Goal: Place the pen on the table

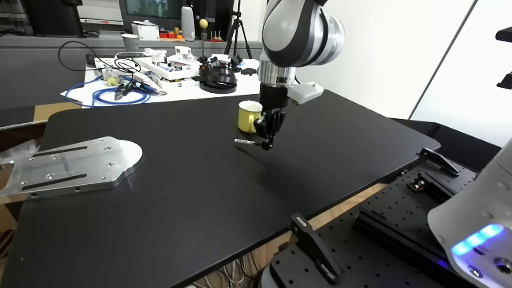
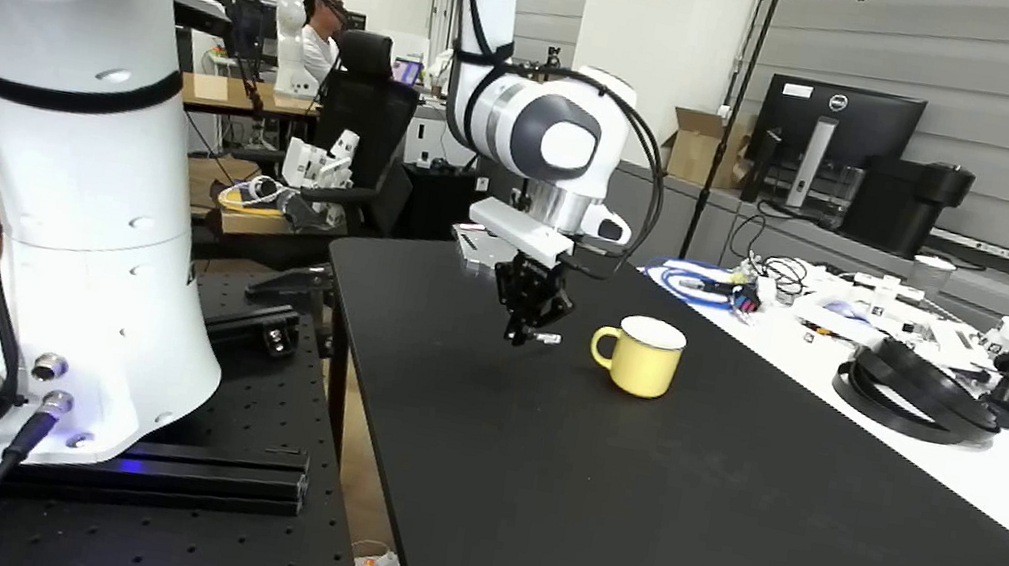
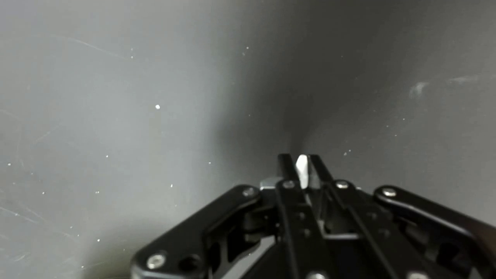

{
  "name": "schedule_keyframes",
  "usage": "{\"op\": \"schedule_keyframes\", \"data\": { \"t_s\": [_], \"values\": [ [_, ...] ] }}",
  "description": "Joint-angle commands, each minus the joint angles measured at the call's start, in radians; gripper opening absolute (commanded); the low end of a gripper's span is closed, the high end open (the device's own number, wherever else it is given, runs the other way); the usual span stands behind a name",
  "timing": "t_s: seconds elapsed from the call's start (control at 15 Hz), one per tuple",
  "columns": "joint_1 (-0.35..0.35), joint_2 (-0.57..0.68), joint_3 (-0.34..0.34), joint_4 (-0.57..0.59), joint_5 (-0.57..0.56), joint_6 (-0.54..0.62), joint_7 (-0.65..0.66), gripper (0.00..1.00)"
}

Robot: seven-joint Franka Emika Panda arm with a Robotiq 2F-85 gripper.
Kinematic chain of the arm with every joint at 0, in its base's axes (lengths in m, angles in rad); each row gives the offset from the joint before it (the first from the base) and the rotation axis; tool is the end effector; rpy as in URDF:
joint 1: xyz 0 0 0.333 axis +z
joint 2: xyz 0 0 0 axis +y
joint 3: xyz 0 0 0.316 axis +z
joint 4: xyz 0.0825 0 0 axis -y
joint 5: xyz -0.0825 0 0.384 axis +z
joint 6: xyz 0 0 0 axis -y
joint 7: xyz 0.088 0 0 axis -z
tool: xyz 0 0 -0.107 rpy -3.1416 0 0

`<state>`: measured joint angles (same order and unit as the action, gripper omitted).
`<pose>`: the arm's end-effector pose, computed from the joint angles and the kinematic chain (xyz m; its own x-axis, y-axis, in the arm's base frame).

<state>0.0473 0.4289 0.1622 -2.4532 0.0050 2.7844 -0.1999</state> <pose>0.4514 0.1033 0.1238 0.9196 0.3851 -0.0773 0.3788 -0.9215 -0.0855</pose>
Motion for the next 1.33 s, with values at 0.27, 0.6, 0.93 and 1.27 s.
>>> {"op": "schedule_keyframes", "data": {
  "t_s": [0.27,0.6,0.93,1.27],
  "values": [
    [-0.005,0.0,0.004,0.002,-0.004,-0.005,0.003,0.12],
    [-0.005,0.0,0.004,0.002,-0.004,-0.007,0.003,0.12],
    [-0.005,0.0,0.004,0.002,-0.004,-0.009,0.003,0.12],
    [-0.002,0.001,0.0,0.001,-0.008,-0.002,0.008,0.03]
  ]
}}
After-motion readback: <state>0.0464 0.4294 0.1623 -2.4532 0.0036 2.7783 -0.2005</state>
